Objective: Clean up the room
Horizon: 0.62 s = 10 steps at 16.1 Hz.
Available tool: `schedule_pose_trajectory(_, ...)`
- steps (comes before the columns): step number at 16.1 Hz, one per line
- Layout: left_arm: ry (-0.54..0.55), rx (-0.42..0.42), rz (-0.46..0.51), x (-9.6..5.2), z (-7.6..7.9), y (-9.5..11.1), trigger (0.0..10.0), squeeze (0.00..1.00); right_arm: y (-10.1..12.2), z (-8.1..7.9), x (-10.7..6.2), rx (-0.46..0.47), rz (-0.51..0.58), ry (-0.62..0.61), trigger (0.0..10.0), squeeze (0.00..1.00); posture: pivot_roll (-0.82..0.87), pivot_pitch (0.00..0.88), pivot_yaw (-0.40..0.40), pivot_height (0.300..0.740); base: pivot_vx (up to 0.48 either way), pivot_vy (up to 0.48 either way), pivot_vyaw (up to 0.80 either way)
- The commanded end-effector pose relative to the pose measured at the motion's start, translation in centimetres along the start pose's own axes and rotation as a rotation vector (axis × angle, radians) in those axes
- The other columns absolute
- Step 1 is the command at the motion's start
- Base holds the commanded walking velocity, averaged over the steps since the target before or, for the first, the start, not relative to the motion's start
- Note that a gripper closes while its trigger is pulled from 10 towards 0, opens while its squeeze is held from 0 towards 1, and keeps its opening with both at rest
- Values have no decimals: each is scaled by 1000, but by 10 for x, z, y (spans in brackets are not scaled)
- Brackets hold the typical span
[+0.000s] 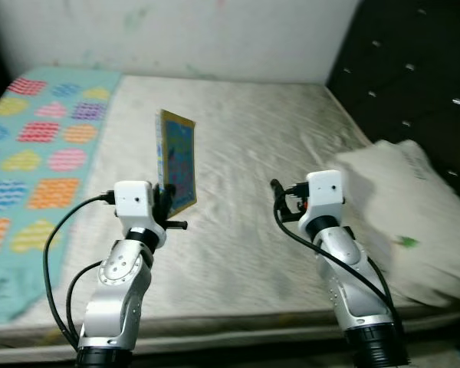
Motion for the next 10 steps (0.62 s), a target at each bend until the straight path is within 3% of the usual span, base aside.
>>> schedule_pose_trajectory(1, -59, -1, 33, 2, 17, 6, 10000, 0, -1, 9, -1, 4, 1, -24, 10000, 0, 3, 25, -62, 740, 0, -480, 0)
schedule_pose_trajectory(7, -55, -1, 37, 3, 16, 8, 10000, 0, 2, 5, -1, 11, 18, 2, 10000, 0, 5, 27, -63, 740, 0, -480, 0)
schedule_pose_trajectory(10, -52, -17, 58, 3, 16, 10, 10000, 0, 2, 4, -2, 32, 27, 18, 10000, 0, 3, 28, -63, 740, 0, 0, 0)
Point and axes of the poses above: a point about 5 cm out from each wrist's last joint towards the gripper, its own x axis pointing out of the wrist towards the gripper, its own y axis along the axis of the wrist's last joint, z = x × y, the point moved 1 cm from there along x, pointing out of the wrist towards the gripper, and after that the axes turned 13 degrees about -x, right-handed, at the moved point
